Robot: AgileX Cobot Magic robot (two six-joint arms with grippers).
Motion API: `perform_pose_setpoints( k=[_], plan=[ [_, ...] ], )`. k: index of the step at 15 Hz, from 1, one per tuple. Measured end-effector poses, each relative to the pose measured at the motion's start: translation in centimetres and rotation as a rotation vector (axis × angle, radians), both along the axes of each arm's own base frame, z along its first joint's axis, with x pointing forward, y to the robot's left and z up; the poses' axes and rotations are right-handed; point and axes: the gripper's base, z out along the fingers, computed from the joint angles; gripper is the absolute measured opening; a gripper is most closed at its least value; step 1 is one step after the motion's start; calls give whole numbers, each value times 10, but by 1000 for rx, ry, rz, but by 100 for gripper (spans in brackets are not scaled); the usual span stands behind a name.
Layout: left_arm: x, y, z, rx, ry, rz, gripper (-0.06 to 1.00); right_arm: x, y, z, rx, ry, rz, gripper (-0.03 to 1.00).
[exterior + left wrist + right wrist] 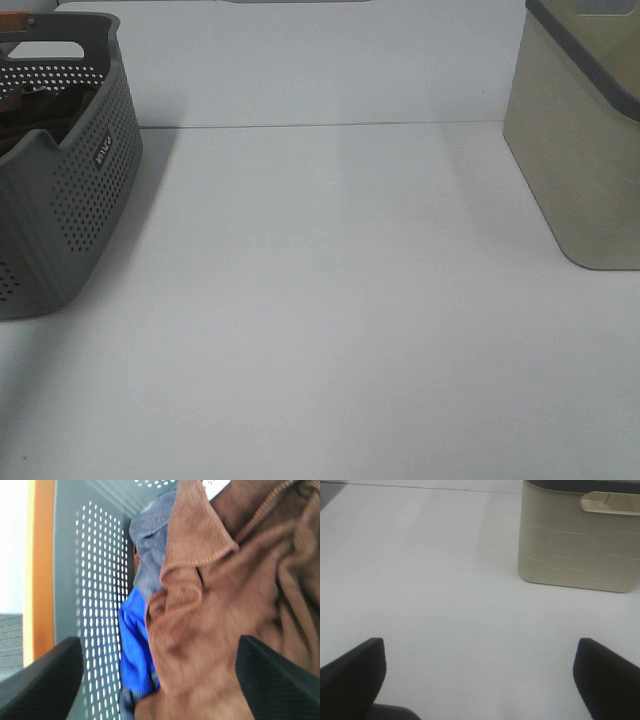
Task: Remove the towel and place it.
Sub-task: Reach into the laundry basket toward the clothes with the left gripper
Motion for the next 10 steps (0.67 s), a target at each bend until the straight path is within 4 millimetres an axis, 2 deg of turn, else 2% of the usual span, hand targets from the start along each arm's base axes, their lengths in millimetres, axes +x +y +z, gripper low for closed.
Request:
perform_pose_setpoints(
  k=[4,7,10],
  plan=[
    [43,3,-33,71,1,-51,68,0,0,0,0,0,0,96],
    [55,-1,-52,108,18,-160,66,0,0,0,0,0,0,96],
    [60,-7,-61,136,21,-234,66,0,0,0,0,0,0,96]
  ],
)
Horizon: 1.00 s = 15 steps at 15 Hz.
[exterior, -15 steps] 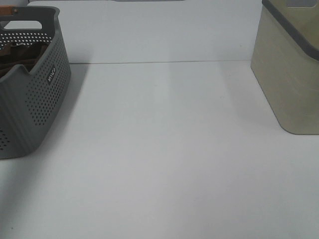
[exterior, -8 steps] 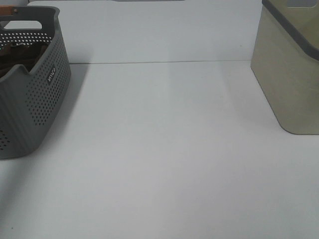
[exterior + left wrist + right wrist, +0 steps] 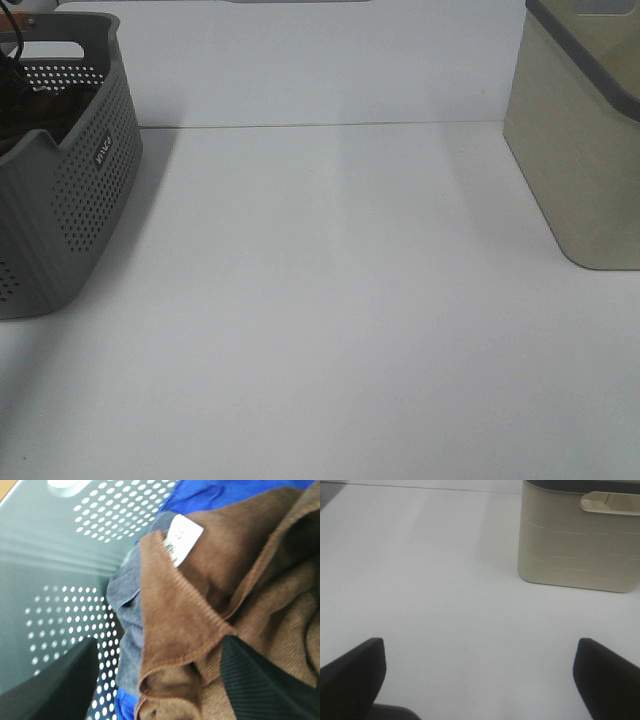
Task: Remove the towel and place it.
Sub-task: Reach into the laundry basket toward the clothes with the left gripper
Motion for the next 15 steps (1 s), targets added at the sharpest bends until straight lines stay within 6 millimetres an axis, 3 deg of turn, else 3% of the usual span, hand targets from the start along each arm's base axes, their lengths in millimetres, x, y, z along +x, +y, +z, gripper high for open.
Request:
perform_pose_setpoints(
  k=[7,11,15],
  plan=[
    [4,-1,-12,29,29,-54,66,0,0,0,-1,0,-1,95],
    [9,0,-32,48,65,-71,66,0,0,0,-3,0,-2,95],
    [12,0,-39,57,70,-81,52,0,0,0,-3,0,-2,95]
  ],
)
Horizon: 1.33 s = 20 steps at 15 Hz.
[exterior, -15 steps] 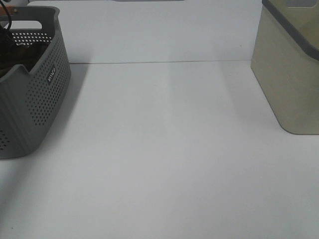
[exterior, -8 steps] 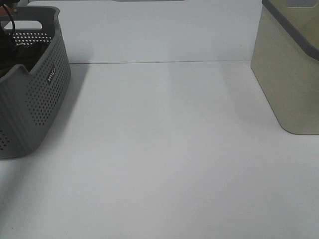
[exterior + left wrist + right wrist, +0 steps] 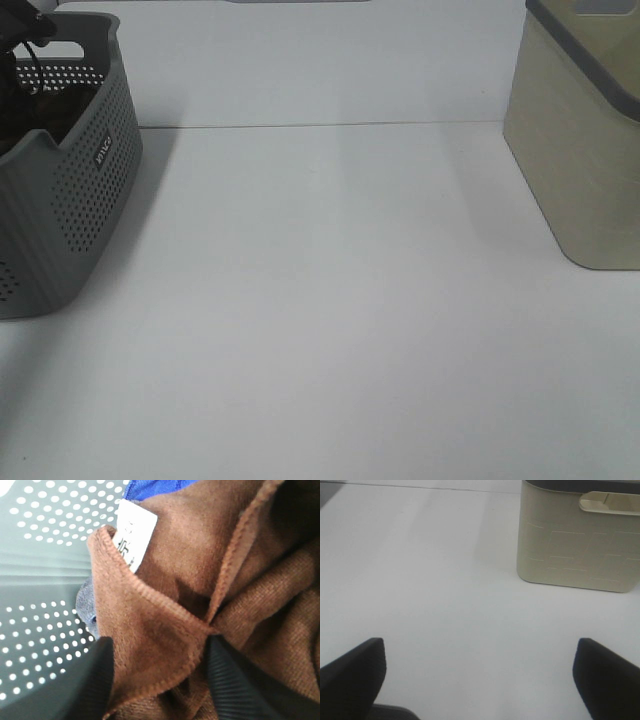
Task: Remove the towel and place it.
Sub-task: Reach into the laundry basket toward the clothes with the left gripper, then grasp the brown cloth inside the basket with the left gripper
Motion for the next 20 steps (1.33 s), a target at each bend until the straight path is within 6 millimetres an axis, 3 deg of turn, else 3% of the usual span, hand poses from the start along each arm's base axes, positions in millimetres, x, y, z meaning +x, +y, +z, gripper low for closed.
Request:
perform_pose_setpoints(
  k=[10,20],
  plan=[
    [4,0,2,31,-44,-36,2,0,0,0,0,0,0,95],
    [6,0,3,26,-63,-40,3,0,0,0,0,0,0,95]
  ],
)
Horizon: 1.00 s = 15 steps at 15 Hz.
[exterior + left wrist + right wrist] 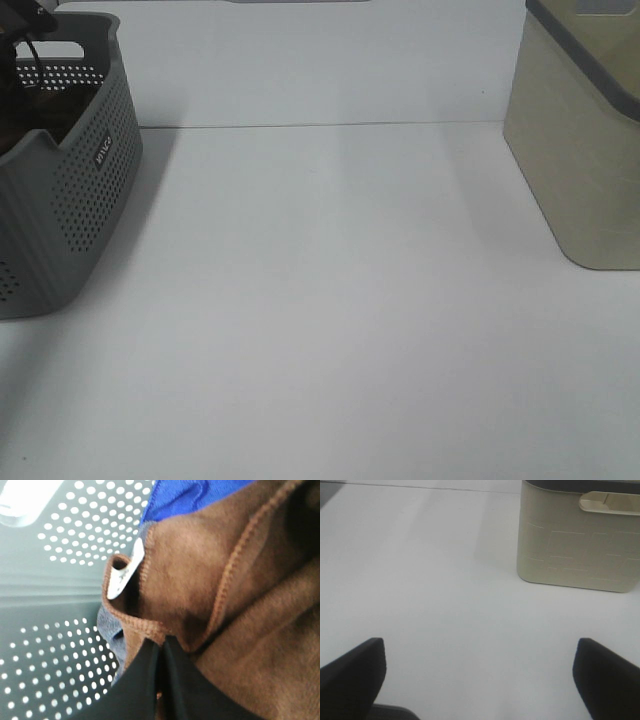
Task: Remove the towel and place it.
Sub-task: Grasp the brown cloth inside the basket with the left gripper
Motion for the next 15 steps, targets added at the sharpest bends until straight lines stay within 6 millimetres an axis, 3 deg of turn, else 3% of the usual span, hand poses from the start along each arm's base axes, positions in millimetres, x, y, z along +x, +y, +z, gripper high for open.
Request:
perform_pose_setpoints(
  k=[4,6,12,15],
  plan=[
    [2,-1,2,-20,-35,4,36,0,0,0,0,0,0,95],
    [2,-1,2,-20,-35,4,46,0,0,0,0,0,0,95],
    [5,0,-10,19,-16,-17,46,0,0,0,0,0,0,95],
    [7,0,-13,21,-24,-22,34,0,0,0,0,0,0,95]
  ],
)
